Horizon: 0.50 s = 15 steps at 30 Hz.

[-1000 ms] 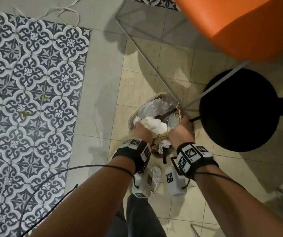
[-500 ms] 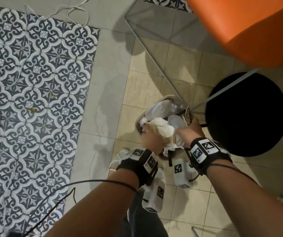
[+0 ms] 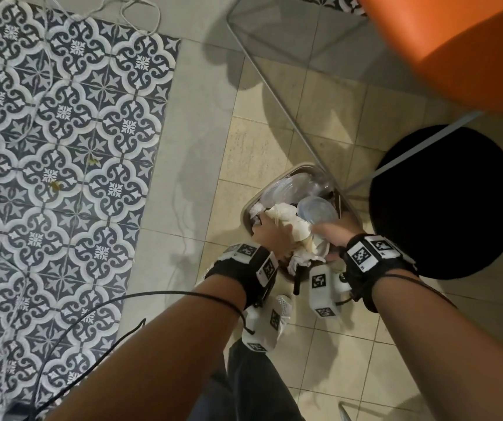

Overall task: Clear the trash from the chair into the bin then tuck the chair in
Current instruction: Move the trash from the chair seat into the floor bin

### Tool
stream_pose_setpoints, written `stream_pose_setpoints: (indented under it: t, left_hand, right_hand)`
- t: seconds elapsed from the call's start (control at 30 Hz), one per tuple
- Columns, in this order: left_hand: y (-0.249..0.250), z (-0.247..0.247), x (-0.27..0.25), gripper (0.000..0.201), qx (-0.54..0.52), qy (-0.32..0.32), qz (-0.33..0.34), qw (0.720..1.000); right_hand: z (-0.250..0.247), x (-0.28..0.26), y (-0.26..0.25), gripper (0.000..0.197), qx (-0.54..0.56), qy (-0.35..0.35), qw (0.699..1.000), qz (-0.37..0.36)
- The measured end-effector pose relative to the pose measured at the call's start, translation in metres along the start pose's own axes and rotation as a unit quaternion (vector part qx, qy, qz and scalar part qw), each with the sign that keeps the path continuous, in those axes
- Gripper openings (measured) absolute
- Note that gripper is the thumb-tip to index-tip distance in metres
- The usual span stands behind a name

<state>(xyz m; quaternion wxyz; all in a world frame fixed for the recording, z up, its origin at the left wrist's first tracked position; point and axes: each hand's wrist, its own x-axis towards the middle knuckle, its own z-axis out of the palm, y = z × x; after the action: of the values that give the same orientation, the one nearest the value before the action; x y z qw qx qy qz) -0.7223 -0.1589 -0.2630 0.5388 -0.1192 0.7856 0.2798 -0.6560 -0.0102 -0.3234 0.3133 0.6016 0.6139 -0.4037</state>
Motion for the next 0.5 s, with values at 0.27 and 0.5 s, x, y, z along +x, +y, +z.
stream_pose_setpoints:
  t: [0.27,0.5]
  left_hand:
    - [0.004,-0.006,-0.019,0.087,0.03,0.009,0.028,0.999]
    - [0.005,-0.012,-0.027,0.08,0.021,0.011,0.033,0.999]
  right_hand:
    - [-0.024,-0.078,-0.017,0.071,0.013,-0.034,0.999,-0.021]
    - [-0.027,-0.072,-0.024,0.032,-0.019,-0.026,0.997,-0.065]
